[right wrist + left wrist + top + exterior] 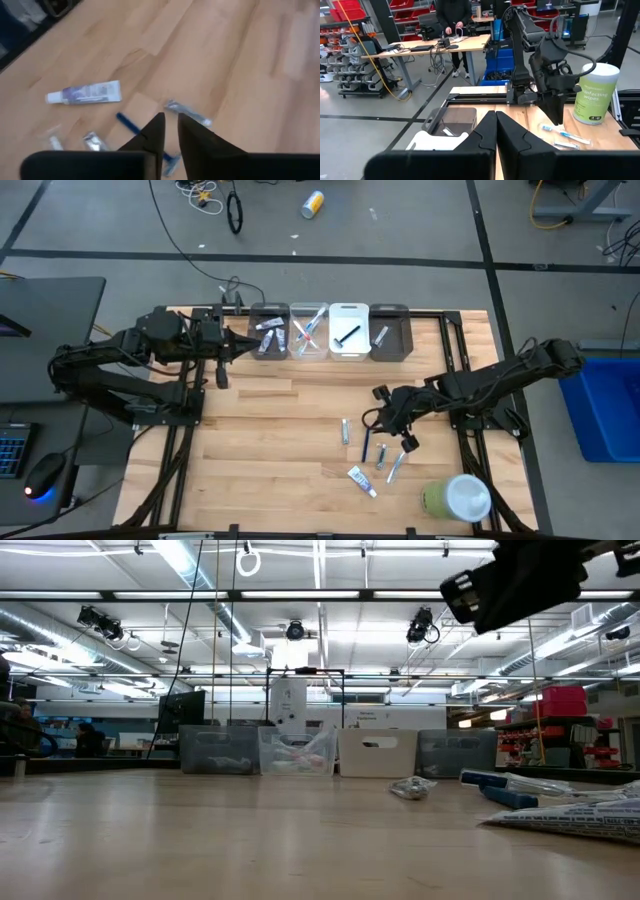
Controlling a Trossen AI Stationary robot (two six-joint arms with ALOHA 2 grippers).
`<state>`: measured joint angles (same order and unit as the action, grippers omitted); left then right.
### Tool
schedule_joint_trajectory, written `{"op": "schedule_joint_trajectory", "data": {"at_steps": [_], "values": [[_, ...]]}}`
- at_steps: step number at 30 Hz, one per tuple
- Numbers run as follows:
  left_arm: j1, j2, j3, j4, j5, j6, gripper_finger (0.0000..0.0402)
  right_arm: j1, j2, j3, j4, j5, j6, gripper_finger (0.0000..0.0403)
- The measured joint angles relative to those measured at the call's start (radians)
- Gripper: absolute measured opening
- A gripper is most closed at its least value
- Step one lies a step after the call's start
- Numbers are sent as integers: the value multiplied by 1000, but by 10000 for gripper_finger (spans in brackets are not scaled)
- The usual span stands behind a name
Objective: Pick & Place Travel size toiletries
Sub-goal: Put the blue razor into the white bin
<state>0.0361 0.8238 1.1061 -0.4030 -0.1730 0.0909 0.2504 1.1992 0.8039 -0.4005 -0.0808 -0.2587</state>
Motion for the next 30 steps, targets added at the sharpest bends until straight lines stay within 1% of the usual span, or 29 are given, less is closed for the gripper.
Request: {"op": "schedule_joint_trajectory", "data": {"at_steps": [2, 6, 11, 15, 21, 27, 30], "values": [[0, 0, 0, 2, -2, 0, 9, 0, 0, 9, -2, 24, -10, 80], [0, 0, 0, 5, -15, -1, 9, -2, 17, 32, -13, 27, -20, 117], [0, 0, 0, 6, -18, -1, 5, -2, 89, 99, -58, 27, -50, 159], [0, 0, 1, 6, -25, -3, 12, -2, 153, 156, -103, 27, -103, 180], [0, 0, 1, 6, -26, -5, 4, 7, 224, 215, -214, 11, -233, 186], [0, 0, 1, 7, -26, -6, 14, 7, 298, 233, -256, -1, -366, 169], [0, 0, 1, 6, -26, -7, 12, 7, 333, 234, -255, 0, -429, 161]]}}
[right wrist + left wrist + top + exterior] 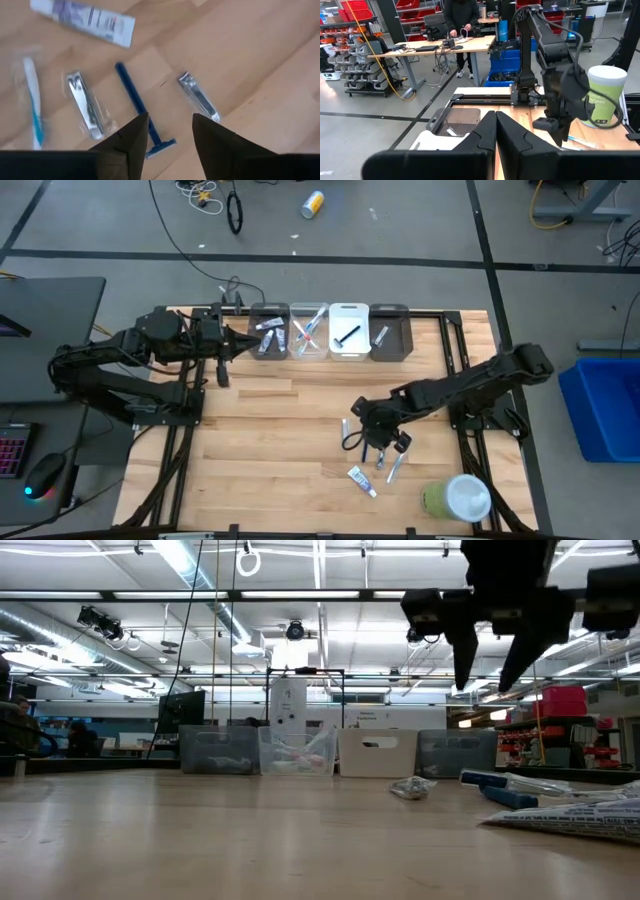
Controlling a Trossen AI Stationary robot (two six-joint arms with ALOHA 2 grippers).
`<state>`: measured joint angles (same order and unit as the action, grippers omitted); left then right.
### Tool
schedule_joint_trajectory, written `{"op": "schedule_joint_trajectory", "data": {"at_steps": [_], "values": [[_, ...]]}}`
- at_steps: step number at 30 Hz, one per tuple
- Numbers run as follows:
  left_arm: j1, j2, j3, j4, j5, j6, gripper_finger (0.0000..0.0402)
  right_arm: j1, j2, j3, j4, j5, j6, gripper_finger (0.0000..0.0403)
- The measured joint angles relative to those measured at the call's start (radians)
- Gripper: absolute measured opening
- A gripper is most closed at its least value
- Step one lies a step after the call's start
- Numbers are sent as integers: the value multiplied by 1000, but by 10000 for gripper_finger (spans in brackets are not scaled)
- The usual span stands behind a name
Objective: Pick & Place Travel size toiletries
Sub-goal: Put the blue razor into the white bin
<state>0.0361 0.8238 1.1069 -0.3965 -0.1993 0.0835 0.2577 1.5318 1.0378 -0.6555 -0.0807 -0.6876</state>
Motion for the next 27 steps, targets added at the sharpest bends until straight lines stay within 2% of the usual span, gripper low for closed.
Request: {"op": "schedule_joint_trajectory", "data": {"at_steps": [5, 11, 19, 27], "values": [[0, 0, 0, 0, -2, -1, 5, 0, 59, 0, -32, 0, -77, 154], [0, 0, 0, 0, -22, -1, 17, 0, 125, 0, -50, 0, -158, 158], [0, 0, 0, 0, -23, -1, 5, 0, 186, 0, -24, 15, -210, 159], [0, 0, 0, -1, -41, -1, 17, 0, 236, 0, 12, 35, -246, 142]]}}
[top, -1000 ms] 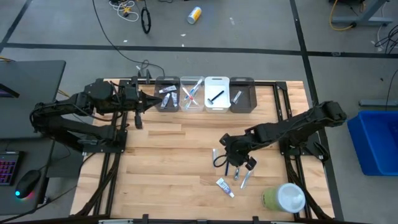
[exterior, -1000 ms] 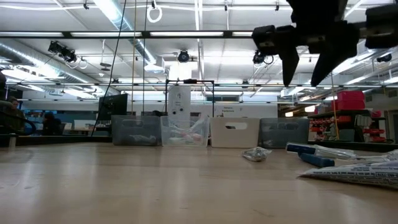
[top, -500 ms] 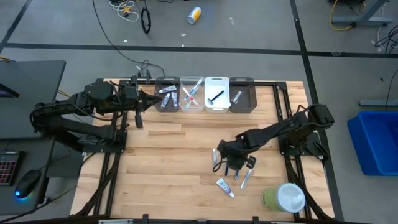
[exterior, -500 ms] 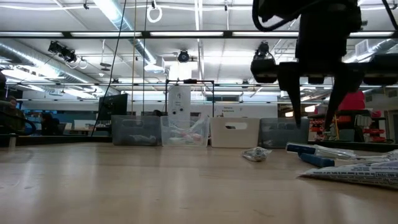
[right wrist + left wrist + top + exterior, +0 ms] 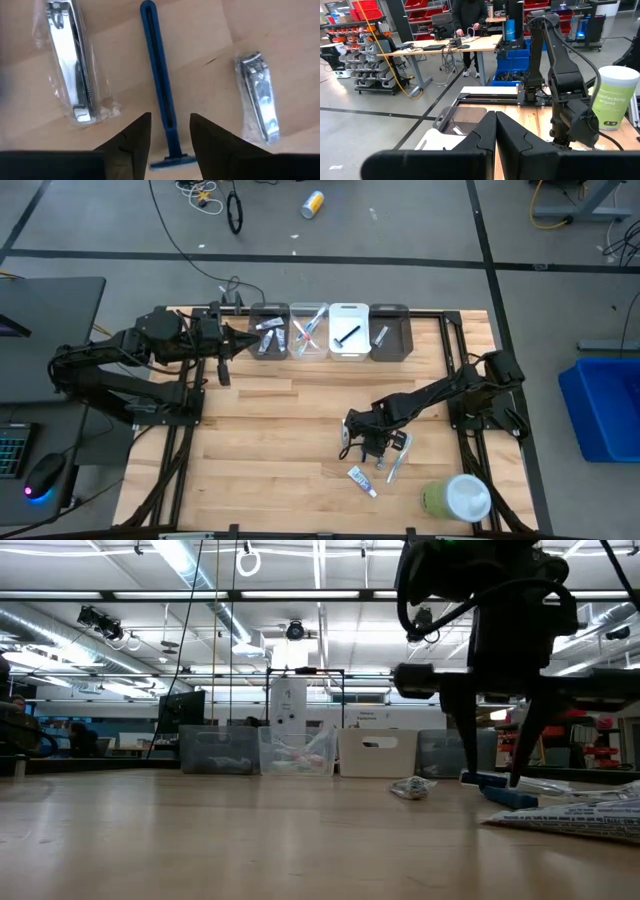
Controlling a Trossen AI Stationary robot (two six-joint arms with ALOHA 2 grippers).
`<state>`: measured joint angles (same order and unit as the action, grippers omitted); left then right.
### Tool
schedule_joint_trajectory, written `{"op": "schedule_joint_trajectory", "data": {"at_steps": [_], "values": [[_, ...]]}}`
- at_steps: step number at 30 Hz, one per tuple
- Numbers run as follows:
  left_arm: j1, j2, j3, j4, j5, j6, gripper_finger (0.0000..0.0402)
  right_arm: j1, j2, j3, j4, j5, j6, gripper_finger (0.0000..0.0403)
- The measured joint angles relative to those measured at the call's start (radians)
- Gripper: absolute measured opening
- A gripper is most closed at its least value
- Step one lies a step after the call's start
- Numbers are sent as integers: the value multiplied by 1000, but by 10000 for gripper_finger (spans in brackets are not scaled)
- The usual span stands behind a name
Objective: Pick & Place Travel size toiletries
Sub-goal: Put the blue razor into the white bin
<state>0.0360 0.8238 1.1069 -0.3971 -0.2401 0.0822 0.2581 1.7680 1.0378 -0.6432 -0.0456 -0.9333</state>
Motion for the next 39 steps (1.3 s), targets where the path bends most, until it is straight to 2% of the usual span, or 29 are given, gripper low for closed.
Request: {"op": "schedule_joint_trajectory", "data": {"at_steps": [7, 12, 23, 31, 39], "values": [[0, 0, 0, 0, -3, 2, 5, 0, 27, 0, 1, 0, 0, 135], [0, 0, 0, 0, -3, 3, 14, 0, 28, 0, 11, -4, 0, 125], [0, 0, 0, 0, -3, 3, 5, 0, 30, -14, 26, -11, 0, 83], [0, 0, 0, 0, -3, 1, 17, 0, 30, -15, 23, -11, 0, 53], [0, 0, 0, 0, -3, 0, 6, 0, 30, -15, 20, -11, 0, 52]]}}
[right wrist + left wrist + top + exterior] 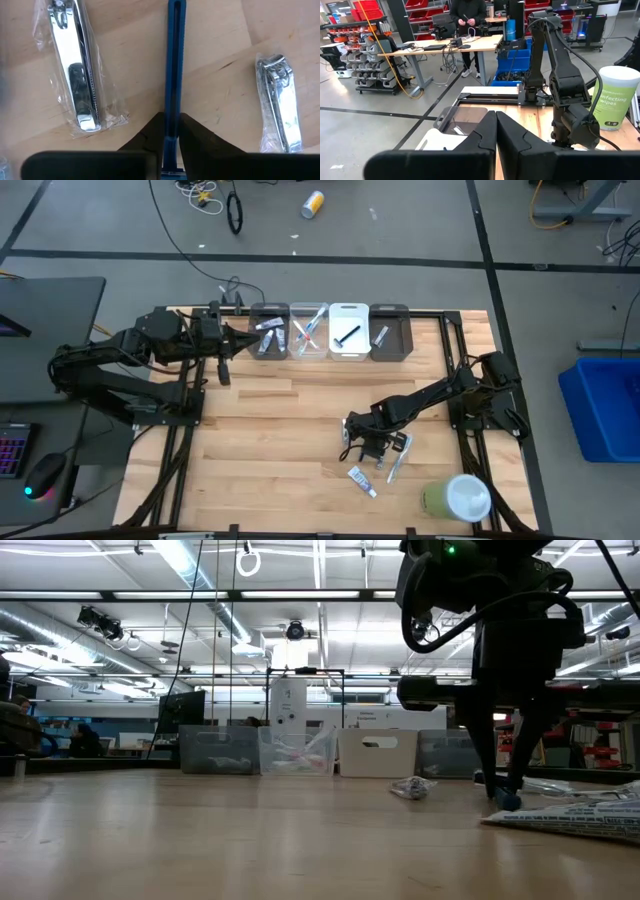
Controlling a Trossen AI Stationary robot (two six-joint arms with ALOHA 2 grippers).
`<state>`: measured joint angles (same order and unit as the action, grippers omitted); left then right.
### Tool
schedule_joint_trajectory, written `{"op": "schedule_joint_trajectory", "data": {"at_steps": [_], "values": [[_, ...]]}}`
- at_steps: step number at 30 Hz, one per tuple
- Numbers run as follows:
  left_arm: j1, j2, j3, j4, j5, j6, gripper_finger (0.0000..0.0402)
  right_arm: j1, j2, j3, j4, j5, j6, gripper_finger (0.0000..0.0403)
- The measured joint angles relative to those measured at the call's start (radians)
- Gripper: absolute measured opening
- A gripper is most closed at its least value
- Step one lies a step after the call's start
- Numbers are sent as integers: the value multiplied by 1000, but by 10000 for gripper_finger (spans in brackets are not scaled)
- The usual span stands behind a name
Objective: Pick & Place Travel size toiletries
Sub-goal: Put the blue razor into the white bin
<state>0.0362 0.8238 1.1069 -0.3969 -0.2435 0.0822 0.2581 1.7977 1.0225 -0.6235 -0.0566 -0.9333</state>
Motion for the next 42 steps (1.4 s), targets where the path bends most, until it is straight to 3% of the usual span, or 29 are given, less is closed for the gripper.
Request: {"op": "schedule_joint_trajectory", "data": {"at_steps": [6, 16, 28, 42], "values": [[0, 0, 0, 0, 0, 0, 20, 0, 2, 23, -60, 4, 13, 46], [0, 0, 0, 6, -8, 3, 7, 0, -26, 116, -181, 3, 38, 45], [0, 0, 0, 6, -8, 3, 8, -51, -189, 118, -170, 3, 131, 44], [0, 0, 0, 8, -7, 3, 9, -244, -216, 118, 8, 56, 321, 44]]}}
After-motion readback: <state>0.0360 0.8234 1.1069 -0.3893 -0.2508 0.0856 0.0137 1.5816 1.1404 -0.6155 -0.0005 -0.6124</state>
